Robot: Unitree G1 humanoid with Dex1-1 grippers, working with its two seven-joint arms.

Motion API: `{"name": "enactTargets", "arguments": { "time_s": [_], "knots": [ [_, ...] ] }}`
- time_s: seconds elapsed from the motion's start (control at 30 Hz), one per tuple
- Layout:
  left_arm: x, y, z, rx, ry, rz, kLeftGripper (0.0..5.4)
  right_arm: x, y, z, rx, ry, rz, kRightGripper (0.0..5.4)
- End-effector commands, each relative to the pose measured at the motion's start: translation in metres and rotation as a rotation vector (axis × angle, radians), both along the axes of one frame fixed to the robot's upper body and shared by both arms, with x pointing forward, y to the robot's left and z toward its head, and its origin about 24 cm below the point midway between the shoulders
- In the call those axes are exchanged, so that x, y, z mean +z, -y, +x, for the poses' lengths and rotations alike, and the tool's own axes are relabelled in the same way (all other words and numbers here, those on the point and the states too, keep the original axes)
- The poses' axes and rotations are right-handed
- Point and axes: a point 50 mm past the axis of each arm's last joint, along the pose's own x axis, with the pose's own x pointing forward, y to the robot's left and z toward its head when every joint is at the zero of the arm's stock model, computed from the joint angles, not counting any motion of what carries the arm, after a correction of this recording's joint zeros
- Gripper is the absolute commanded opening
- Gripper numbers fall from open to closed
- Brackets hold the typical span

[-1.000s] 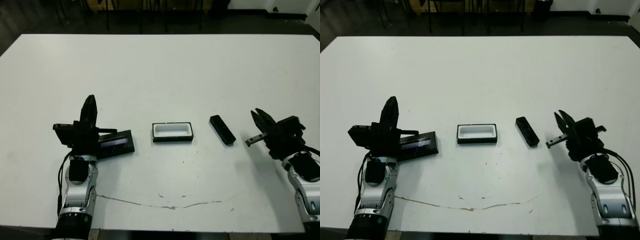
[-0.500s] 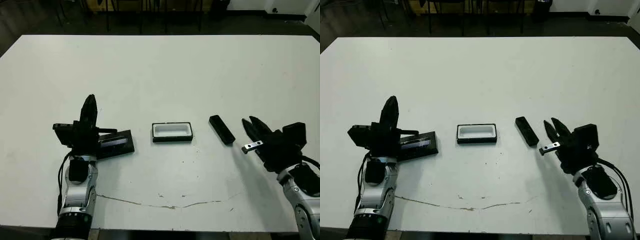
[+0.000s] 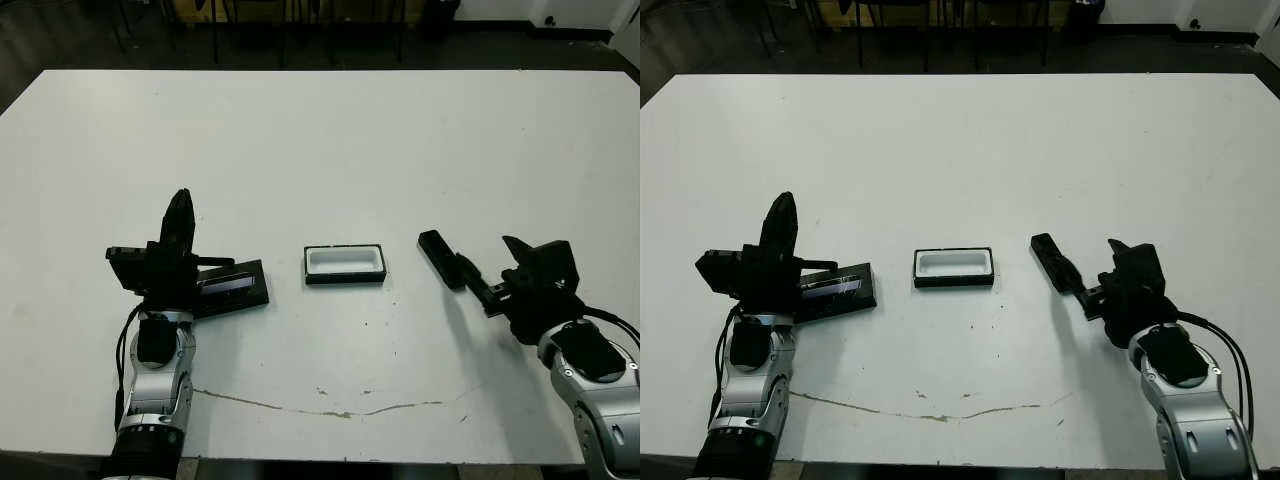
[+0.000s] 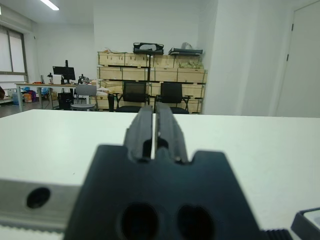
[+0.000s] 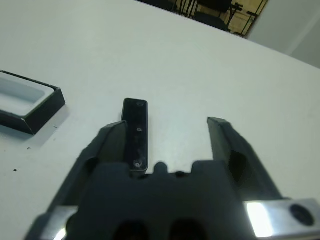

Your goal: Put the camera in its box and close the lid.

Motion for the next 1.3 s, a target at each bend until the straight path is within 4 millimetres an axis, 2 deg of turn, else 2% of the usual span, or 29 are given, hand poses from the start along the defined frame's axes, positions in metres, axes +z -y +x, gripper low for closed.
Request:
{"name": "enactTargets", "arguments": {
  "time_s": [0.03,0.23,0.27,0.7,1.3],
  "knots": [
    [-0.012,-0.003,-0.003,0.007,-0.058,-0.002,0.00,-0.001,-0.001,0.001,0.003,-0.026,-0.015,4.27],
    [-0.012,-0.003,-0.003,0.002,-0.055,-0.001,0.00,0.000,-0.006,0.001,0.006,-0.048,-0.015,5.34],
    [-0.012,-0.003,-0.003,0.001,-0.059,-0.003,0.00,0.000,-0.007,0.001,0.008,-0.049,-0.014,5.37],
    [-0.013,-0.002,-0.005,0.004,-0.065,-0.006,0.00,-0.009,-0.005,0.001,-0.042,-0.097,-0.036,5.37],
    [-0.015,-0.002,-0.003,-0.008,-0.057,-0.010,0.00,-0.041,-0.008,0.003,-0.001,-0.125,-0.007,5.34]
  ]
}}
